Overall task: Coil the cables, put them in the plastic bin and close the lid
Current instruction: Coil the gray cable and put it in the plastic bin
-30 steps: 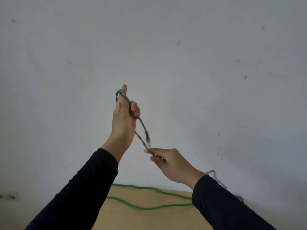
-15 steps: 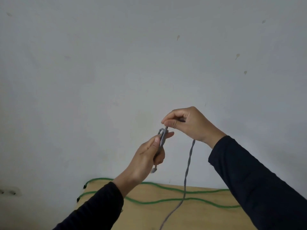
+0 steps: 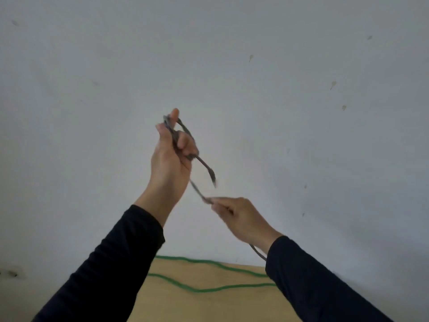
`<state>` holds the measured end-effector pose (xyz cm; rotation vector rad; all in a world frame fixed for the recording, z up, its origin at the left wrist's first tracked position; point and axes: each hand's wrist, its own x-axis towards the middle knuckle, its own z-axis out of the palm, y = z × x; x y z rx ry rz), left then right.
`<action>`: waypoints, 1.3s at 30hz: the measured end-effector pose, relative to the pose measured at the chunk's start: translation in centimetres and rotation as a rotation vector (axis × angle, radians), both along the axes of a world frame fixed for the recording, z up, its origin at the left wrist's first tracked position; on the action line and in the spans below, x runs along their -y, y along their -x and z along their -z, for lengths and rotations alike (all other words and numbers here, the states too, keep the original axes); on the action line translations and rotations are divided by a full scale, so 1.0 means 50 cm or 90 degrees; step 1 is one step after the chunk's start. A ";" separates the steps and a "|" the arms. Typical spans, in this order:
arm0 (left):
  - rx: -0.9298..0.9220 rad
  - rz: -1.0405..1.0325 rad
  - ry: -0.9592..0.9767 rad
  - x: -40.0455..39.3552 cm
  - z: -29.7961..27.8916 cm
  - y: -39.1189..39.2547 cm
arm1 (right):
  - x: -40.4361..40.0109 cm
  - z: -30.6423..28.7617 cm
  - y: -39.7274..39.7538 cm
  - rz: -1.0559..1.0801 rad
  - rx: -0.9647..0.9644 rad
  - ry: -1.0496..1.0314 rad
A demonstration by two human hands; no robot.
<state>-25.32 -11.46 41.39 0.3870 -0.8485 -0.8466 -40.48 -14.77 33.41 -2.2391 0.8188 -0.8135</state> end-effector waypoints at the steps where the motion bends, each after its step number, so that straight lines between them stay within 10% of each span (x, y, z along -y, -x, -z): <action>1: 0.050 -0.081 -0.020 0.011 0.001 -0.017 | -0.014 0.005 -0.002 -0.024 -0.016 -0.001; 5: 0.478 -0.335 -0.149 0.026 0.060 -0.040 | -0.032 -0.025 -0.002 -0.081 -0.046 0.090; 9: 0.602 -0.178 -0.169 0.005 0.134 -0.012 | -0.014 -0.083 0.023 -0.057 -0.015 0.140; 39: 0.334 0.306 -0.154 -0.058 0.097 0.053 | -0.008 -0.148 0.086 -0.150 0.118 -0.051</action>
